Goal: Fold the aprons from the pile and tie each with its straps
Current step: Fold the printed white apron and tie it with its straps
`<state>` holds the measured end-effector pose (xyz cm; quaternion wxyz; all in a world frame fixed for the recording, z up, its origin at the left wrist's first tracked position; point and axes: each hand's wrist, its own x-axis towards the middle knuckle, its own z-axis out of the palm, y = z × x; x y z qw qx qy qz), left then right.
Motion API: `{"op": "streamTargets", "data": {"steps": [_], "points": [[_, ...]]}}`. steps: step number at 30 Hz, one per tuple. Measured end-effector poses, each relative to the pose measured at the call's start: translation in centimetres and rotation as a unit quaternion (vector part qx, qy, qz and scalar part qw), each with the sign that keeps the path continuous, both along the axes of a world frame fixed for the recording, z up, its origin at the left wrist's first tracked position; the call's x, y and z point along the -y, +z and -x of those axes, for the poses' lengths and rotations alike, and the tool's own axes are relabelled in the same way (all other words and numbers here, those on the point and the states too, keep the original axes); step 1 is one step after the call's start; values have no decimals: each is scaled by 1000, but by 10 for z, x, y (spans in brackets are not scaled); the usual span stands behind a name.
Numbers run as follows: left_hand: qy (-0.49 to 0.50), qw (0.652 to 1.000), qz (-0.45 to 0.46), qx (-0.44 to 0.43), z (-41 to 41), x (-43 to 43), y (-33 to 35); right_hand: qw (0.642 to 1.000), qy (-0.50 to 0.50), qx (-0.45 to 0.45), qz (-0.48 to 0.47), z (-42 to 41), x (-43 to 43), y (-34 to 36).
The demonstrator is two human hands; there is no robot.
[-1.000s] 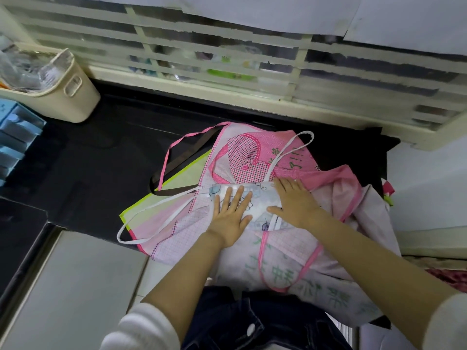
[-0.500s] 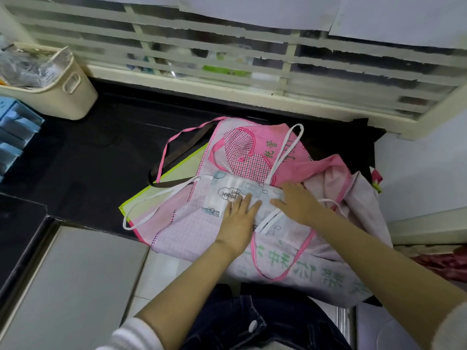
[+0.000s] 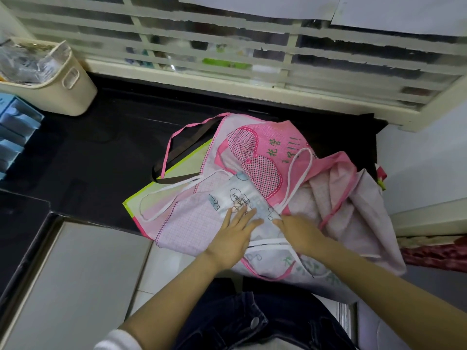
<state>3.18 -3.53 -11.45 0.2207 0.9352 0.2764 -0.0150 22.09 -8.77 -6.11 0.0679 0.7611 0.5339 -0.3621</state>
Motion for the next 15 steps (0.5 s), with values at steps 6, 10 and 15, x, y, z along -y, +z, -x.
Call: {"op": "streamTargets", "data": {"steps": [6, 10, 15], "points": [[-8, 999, 33, 7, 3, -2, 3, 997, -59, -36, -36, 4, 16, 1], [-1, 999, 46, 1, 2, -3, 8, 986, -112, -111, -49, 6, 14, 12], [-16, 999, -5, -34, 1, 1, 21, 988, -120, -93, -32, 1, 6, 17]]}}
